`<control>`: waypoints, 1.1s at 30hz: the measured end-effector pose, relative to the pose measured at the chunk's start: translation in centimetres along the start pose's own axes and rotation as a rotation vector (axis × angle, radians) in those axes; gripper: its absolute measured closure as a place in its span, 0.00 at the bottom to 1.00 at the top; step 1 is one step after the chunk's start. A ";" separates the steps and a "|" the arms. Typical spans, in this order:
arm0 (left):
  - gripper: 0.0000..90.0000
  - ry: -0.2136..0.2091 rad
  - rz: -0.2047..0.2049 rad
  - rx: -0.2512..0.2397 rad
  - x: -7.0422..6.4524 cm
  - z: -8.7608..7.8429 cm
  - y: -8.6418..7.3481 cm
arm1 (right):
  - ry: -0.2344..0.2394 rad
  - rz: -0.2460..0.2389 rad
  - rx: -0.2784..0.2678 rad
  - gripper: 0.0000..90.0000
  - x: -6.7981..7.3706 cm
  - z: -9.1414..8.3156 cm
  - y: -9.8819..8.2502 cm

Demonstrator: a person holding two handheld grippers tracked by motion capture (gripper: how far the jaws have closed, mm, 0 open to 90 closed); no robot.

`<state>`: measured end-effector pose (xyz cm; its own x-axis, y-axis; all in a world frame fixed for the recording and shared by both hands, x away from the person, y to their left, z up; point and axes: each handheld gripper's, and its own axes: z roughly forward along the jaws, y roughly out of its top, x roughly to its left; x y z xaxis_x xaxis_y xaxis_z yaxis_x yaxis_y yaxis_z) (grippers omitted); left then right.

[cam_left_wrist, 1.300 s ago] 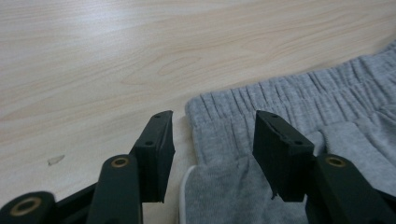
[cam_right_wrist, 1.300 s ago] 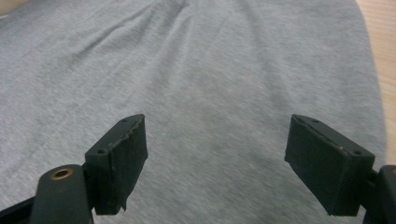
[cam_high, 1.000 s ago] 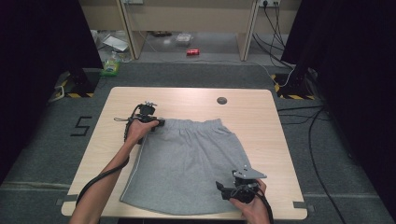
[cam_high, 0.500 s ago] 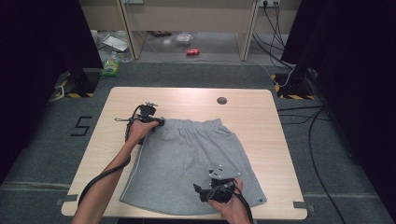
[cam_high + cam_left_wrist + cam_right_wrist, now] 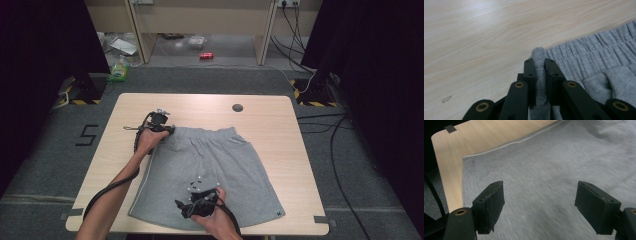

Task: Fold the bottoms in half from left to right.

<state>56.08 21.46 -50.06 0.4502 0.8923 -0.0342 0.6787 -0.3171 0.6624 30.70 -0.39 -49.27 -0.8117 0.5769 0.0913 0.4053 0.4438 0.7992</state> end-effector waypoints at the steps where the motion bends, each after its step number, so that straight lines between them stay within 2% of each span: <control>1: 0.90 0.009 0.005 0.004 0.1 -0.1 0.0 | 0.004 -0.003 0.000 0.27 0.2 0.3 0.2; 3: 0.90 0.020 0.011 0.008 0.4 -0.3 -0.2 | 0.013 -0.011 0.002 0.27 0.7 0.8 0.5; 9: 0.90 0.011 -0.018 0.002 1.5 -0.6 -0.6 | 0.045 -0.034 0.007 0.28 2.0 2.5 1.3; 19: 0.89 0.004 -0.021 0.005 1.6 -0.6 -0.6 | 0.111 -0.084 0.038 0.30 5.0 5.7 2.4; 24: 0.89 0.005 -0.022 0.004 1.6 -0.6 -0.6 | 0.121 -0.108 0.045 0.30 6.2 6.7 2.8; 33: 0.89 0.003 -0.024 0.002 1.7 -0.6 -0.6 | 0.123 -0.084 0.056 0.32 7.7 7.9 3.3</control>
<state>56.07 23.32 -50.11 0.4324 0.9004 -0.0477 0.6901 -0.2964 0.6602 29.09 10.94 -50.58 -0.8877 0.4495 0.0999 0.3538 0.5269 0.7728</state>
